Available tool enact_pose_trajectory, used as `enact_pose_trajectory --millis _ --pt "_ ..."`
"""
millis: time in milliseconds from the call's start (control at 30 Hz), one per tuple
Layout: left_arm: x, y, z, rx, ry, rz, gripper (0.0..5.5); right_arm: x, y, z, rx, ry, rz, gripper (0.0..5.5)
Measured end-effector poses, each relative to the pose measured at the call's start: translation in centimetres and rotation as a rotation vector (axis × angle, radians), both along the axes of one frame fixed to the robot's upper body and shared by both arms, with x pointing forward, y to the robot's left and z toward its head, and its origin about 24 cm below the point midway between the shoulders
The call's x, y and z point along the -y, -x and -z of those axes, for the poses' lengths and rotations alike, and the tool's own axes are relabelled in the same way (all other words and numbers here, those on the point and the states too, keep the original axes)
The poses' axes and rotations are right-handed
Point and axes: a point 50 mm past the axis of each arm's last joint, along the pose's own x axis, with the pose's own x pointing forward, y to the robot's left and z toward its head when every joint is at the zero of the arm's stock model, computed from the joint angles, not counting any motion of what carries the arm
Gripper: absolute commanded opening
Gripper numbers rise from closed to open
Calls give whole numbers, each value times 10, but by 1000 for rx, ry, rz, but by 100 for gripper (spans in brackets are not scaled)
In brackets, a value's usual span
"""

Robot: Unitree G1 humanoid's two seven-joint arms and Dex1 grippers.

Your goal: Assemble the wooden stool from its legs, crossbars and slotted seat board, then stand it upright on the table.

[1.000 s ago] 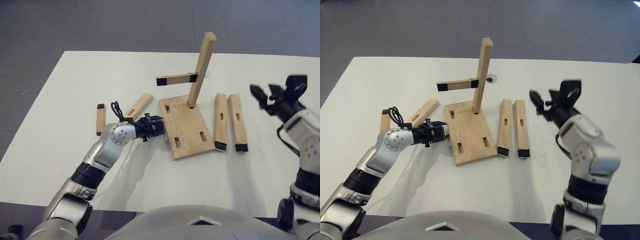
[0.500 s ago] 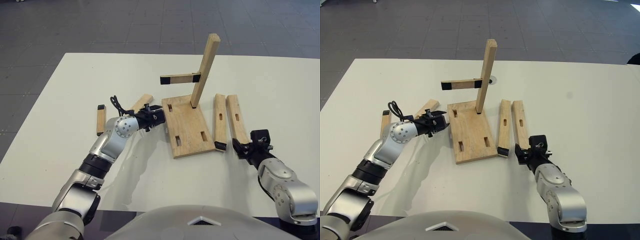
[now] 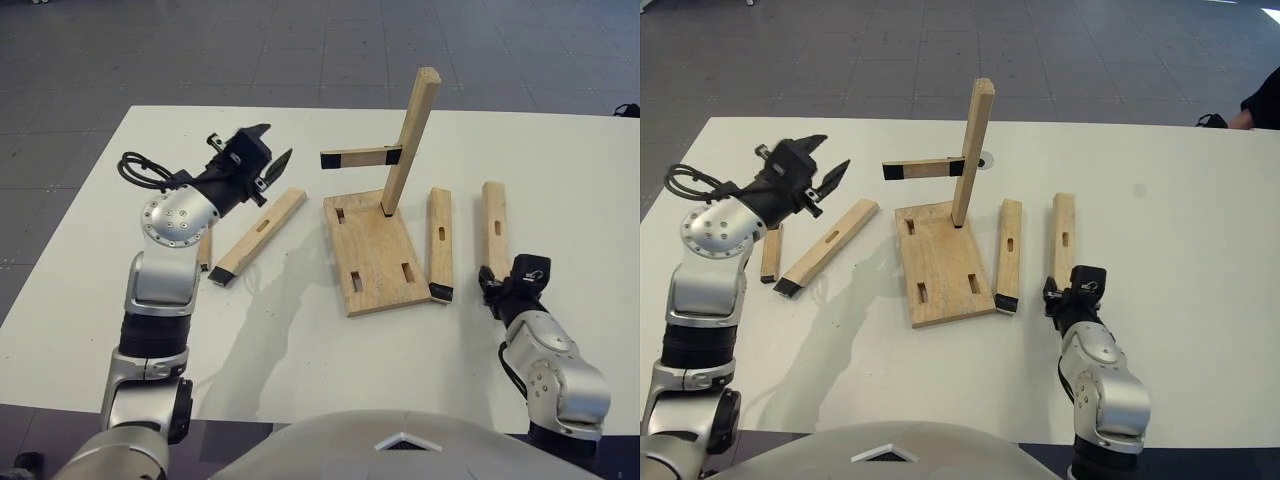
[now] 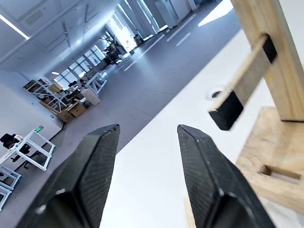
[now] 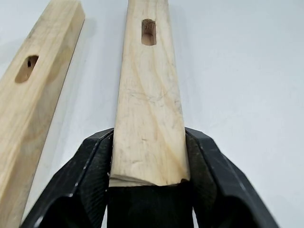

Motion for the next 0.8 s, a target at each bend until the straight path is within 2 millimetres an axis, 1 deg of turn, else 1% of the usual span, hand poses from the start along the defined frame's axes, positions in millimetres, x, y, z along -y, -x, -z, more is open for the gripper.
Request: enact_pose_trajectory --millis 67,100,167,200,267,300,333,367,433,467,500,533,600,667,800 --pt "-5 -8 -25 33 203 -20 223 9 -16 -34 177 24 10 209" --pt "-6 -11 -32 -10 358 1 223 7 -26 -56 288 3 -63 209" --pt "-1 -13 -36 -118 558 76 223 -7 -38 -97 498 -34 -235 209" --pt "3 -11 -35 -223 681 146 223 -15 -41 -113 583 -99 -346 209" --pt "10 -6 -32 -424 848 283 261 -26 -44 -129 659 -208 -535 209" --pt "13 -2 -34 -535 937 377 270 -33 -46 -137 681 -271 -664 209" --pt "16 0 -39 -598 985 452 294 -39 -48 -144 695 -309 -766 208" --pt "19 4 -45 -667 1042 555 311 -43 -50 -149 693 -356 -885 208" --pt "23 10 -59 -743 1106 744 346 -50 -54 -155 670 -422 -1049 208" --pt "24 13 -64 -778 1125 818 358 -52 -55 -154 648 -467 -1113 208" --pt "24 14 -67 -801 1149 864 388 -53 -56 -152 623 -511 -1160 208" --pt "25 17 -69 -824 1167 910 401 -55 -57 -150 605 -573 -1220 208" --pt "28 18 -72 -859 1172 945 432 -59 -58 -149 582 -631 -1282 208" --pt "32 19 -74 -879 1167 942 436 -63 -58 -149 573 -652 -1322 208" --pt "49 22 -74 -889 1118 928 436 -78 -57 -149 536 -697 -1410 208"
